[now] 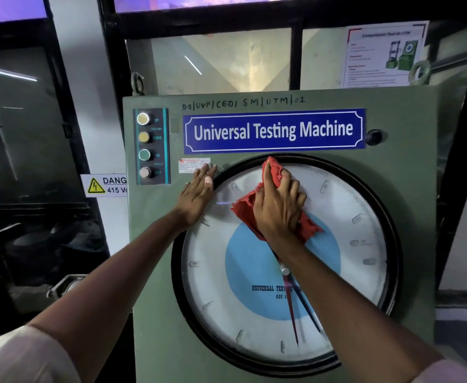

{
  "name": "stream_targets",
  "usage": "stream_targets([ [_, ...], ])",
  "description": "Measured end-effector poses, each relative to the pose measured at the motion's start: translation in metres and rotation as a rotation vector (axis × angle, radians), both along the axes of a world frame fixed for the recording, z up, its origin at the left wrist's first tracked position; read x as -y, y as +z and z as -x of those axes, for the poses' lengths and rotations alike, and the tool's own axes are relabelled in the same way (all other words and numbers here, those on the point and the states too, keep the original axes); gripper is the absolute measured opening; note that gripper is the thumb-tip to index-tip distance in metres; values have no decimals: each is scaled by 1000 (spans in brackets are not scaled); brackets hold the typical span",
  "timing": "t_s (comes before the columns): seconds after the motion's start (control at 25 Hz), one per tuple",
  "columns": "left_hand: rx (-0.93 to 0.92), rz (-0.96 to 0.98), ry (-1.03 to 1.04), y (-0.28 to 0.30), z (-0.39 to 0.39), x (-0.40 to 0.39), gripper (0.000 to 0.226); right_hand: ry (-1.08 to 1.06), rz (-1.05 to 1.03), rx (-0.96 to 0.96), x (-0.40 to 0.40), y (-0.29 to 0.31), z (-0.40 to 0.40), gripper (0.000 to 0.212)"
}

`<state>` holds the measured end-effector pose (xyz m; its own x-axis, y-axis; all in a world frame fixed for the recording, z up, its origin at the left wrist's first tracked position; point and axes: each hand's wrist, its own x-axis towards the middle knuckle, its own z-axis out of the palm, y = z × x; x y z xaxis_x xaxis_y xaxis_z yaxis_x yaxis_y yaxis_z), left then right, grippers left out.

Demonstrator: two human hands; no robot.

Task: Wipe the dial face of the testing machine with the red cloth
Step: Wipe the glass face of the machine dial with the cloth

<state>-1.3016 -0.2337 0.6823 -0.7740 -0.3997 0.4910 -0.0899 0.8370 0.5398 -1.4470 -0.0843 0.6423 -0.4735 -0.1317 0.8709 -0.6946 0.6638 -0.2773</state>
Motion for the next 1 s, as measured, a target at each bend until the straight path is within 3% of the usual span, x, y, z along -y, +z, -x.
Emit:
stream_targets([
  [0.16,5,12,-4,1,0,2,65,95,-186,-157,18,-14,-21,58],
  [0.36,22,30,4,0,0,4,55,115,-291,-177,27,-24,-40,58],
  [0.56,91,82,22,4,-3,6,75,193,-447,-184,40,-53,-64,41],
  [0.72,207,284,133,4,-12,20,75,287,-575,-283,39,-90,-77,69],
  [0.88,241,408,181,9,-12,30,64,252,-484,-193,56,-94,-93,72],
  [1.0,240,420,167,6,-9,28,66,390,-525,-137,57,-151,-120,74],
])
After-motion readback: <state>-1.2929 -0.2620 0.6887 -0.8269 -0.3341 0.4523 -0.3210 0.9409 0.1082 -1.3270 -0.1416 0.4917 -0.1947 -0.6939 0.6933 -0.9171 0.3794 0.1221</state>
